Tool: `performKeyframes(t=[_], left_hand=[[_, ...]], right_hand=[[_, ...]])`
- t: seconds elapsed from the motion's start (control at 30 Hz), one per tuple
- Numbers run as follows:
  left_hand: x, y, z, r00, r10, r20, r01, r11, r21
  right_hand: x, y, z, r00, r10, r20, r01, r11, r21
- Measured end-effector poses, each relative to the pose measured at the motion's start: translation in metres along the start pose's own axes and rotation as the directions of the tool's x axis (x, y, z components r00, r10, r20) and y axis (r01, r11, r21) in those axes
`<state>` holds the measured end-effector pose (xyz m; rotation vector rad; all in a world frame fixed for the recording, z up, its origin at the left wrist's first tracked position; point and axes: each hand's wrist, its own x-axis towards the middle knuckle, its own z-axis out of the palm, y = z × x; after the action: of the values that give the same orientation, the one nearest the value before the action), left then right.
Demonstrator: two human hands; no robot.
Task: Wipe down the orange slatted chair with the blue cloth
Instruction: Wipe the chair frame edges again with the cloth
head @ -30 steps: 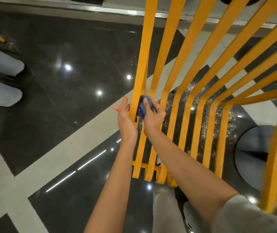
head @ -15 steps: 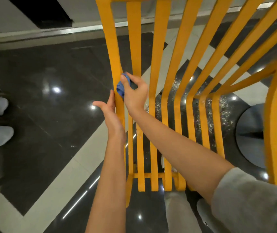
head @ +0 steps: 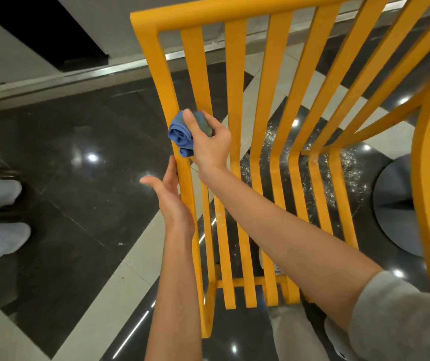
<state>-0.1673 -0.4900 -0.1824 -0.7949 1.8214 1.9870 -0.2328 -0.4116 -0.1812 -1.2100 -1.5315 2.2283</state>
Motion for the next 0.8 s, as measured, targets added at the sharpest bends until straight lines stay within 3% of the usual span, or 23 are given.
performKeyframes(t=[0.17, 0.33, 0.4, 0.47, 0.57, 0.7, 0.8], left_hand=[[-0.003, 0.006, 0.006, 0.999, 0.029, -0.043, -0.023, 0.991, 0.134], [-0.007, 0.002, 0.013, 0.997, 0.060, -0.052, -0.050, 0.985, 0.166], [-0.011, 0.002, 0.017, 0.997, 0.043, -0.058, -0.034, 0.988, 0.150], [-0.014, 0.003, 0.022, 0.996, 0.041, -0.081, -0.030, 0.990, 0.138], [-0.017, 0.002, 0.025, 0.993, 0.047, -0.110, -0.033, 0.992, 0.121], [-0.016, 0.002, 0.023, 0.994, 0.028, -0.107, -0.016, 0.994, 0.109], [-0.015, 0.004, 0.022, 0.995, 0.033, -0.094, -0.022, 0.992, 0.122]], right_hand=[[-0.001, -0.018, 0.009, 0.998, -0.051, -0.021, 0.050, 0.998, -0.023], [0.000, -0.071, 0.031, 0.974, -0.226, -0.029, 0.228, 0.970, 0.083], [-0.004, -0.063, 0.026, 0.983, -0.177, -0.053, 0.179, 0.983, 0.036], [-0.005, -0.058, 0.020, 0.997, -0.033, -0.067, 0.034, 0.999, 0.019], [-0.006, -0.082, 0.026, 0.986, 0.151, -0.064, -0.144, 0.985, 0.094], [-0.004, -0.077, 0.027, 0.992, 0.110, -0.055, -0.107, 0.992, 0.062], [0.003, -0.058, 0.013, 0.982, 0.189, 0.012, -0.189, 0.982, 0.018]])
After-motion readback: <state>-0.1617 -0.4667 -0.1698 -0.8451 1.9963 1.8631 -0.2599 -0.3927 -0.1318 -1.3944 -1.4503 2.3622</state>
